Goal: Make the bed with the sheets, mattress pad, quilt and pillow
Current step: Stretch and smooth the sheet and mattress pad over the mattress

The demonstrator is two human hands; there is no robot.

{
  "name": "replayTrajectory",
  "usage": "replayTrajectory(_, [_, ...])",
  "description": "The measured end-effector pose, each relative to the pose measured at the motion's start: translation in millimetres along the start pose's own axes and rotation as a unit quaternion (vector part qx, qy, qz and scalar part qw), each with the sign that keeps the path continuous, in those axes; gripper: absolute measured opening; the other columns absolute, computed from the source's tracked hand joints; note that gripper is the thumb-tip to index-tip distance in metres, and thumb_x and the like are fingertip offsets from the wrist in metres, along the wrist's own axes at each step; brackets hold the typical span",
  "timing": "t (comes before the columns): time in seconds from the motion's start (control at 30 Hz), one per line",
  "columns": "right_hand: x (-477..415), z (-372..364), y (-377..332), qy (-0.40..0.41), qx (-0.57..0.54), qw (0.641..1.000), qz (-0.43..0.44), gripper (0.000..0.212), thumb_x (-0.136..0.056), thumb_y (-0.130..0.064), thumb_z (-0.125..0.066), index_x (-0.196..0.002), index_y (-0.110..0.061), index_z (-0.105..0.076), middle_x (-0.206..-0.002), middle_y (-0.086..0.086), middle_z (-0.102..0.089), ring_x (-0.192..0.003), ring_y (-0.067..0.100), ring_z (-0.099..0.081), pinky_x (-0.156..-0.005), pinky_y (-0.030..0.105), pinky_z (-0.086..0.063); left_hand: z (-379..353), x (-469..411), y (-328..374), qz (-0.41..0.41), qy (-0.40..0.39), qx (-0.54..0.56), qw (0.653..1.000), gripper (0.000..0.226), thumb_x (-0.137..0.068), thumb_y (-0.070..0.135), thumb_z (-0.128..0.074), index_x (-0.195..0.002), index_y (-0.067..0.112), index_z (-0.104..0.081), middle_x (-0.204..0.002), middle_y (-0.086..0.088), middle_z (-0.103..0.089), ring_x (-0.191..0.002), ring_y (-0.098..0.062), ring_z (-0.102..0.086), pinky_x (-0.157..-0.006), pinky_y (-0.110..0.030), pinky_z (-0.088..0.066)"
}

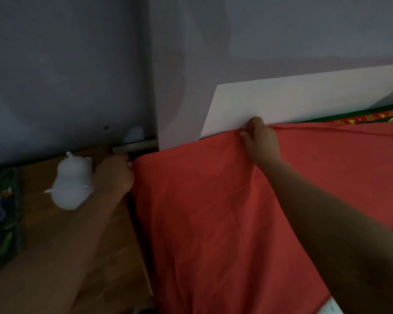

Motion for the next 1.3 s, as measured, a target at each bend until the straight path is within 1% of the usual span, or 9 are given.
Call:
replayTrajectory(0.17, [21,-9,-9,-0.043,0.013,0.998,0.040,0.023,-0.085,-0.022,-0.055,-0.100,-0.004,-0.053,-0.093,0.018,-0.063,-0.086,0.039,-0.057,-0.072,0.044,-0.045,-28,14,36,-0.063,-0.172,0.166,0.969,0.066,-0.079,0.070,-0.044,-0.120,0.021,-0.057,-0.122,-0.003,-0.061,-0.112,-0.022,-0.058,-0.099,-0.037,-0.044])
replayTrajectory(0.23, [27,-9,-11,-0.057,0.054,0.995,0.056,0.031,-0.083,-0.031,-0.049,-0.103,-0.008,-0.057,-0.099,0.013,-0.064,-0.092,0.037,-0.057,-0.077,0.043,-0.045,-36,17,39,-0.062,-0.213,0.184,0.958,0.061,-0.070,0.067,-0.061,-0.109,0.020,-0.063,-0.112,-0.002,-0.067,-0.099,-0.019,-0.063,-0.093,-0.034,-0.049])
replayTrajectory(0.3, [32,-7,-4,-0.059,0.089,0.994,0.040,0.039,-0.086,-0.036,-0.045,-0.113,-0.012,-0.058,-0.114,0.011,-0.062,-0.107,0.034,-0.054,-0.087,0.043,-0.041,-30,11,46,-0.083,-0.166,0.189,0.964,0.029,-0.079,0.038,-0.071,-0.094,0.014,-0.065,-0.101,-0.009,-0.070,-0.088,-0.021,-0.064,-0.082,-0.032,-0.051])
replayTrajectory(0.43, [39,-7,18,-0.089,0.127,0.987,-0.049,0.048,-0.096,-0.042,-0.044,-0.140,-0.025,-0.041,-0.153,0.003,-0.031,-0.142,0.027,-0.023,-0.108,0.054,-0.022,-10,0,47,-0.109,0.005,0.128,0.986,0.034,-0.077,0.037,-0.069,-0.099,0.011,-0.066,-0.102,-0.015,-0.069,-0.096,-0.030,-0.064,-0.084,-0.042,-0.051])
replayTrajectory(0.67, [52,-41,45,-0.246,0.100,0.954,-0.141,0.062,-0.095,-0.057,-0.033,-0.149,-0.046,-0.004,-0.159,-0.004,0.017,-0.145,0.032,0.017,-0.104,0.074,-0.001,-29,4,44,-0.034,-0.031,0.001,0.999,0.037,-0.079,0.035,-0.070,-0.106,0.011,-0.060,-0.114,-0.019,-0.062,-0.107,-0.036,-0.058,-0.089,-0.044,-0.048])
replayTrajectory(0.83, [47,-46,46,-0.268,0.110,0.945,-0.152,0.062,-0.095,-0.058,-0.032,-0.149,-0.042,-0.008,-0.160,-0.002,0.015,-0.145,0.033,0.018,-0.103,0.076,-0.001,16,50,97,-0.238,0.173,-0.037,0.955,0.039,-0.066,0.013,-0.077,-0.098,0.007,-0.055,-0.100,-0.018,-0.052,-0.091,-0.036,-0.048,-0.078,-0.045,-0.036])
replayTrajectory(0.93, [45,-46,46,-0.273,0.118,0.943,-0.152,0.061,-0.094,-0.059,-0.032,-0.148,-0.043,-0.008,-0.160,-0.003,0.012,-0.145,0.033,0.017,-0.102,0.077,-0.002,-17,68,120,-0.332,0.096,-0.091,0.934,0.049,-0.076,0.034,-0.073,-0.117,0.013,-0.057,-0.117,-0.011,-0.057,-0.103,-0.032,-0.053,-0.082,-0.044,-0.047])
replayTrajectory(1.07, [37,-45,48,-0.278,0.122,0.941,-0.148,0.060,-0.091,-0.063,-0.035,-0.146,-0.046,-0.016,-0.160,-0.004,0.002,-0.146,0.032,0.010,-0.100,0.079,-0.008,-57,54,106,-0.250,-0.058,-0.075,0.964,0.070,-0.092,0.050,-0.045,-0.150,0.021,-0.019,-0.155,-0.002,-0.024,-0.135,-0.029,-0.032,-0.106,-0.042,-0.035])
replayTrajectory(1.3, [34,-50,56,-0.308,0.114,0.933,-0.149,0.062,-0.090,-0.066,-0.035,-0.145,-0.050,-0.011,-0.160,-0.007,0.007,-0.147,0.029,0.012,-0.101,0.079,-0.008,-74,41,110,-0.231,-0.099,-0.078,0.965,0.069,-0.094,0.035,-0.048,-0.151,0.019,-0.013,-0.155,0.001,-0.017,-0.120,-0.035,-0.048,-0.094,-0.043,-0.044])
Point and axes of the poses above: each hand's wrist, its own x-axis away from the middle knuckle, its own z-axis out of the back of the hand, y = z × x, the point moved 8 cm from there along -x, towards the middle knuckle
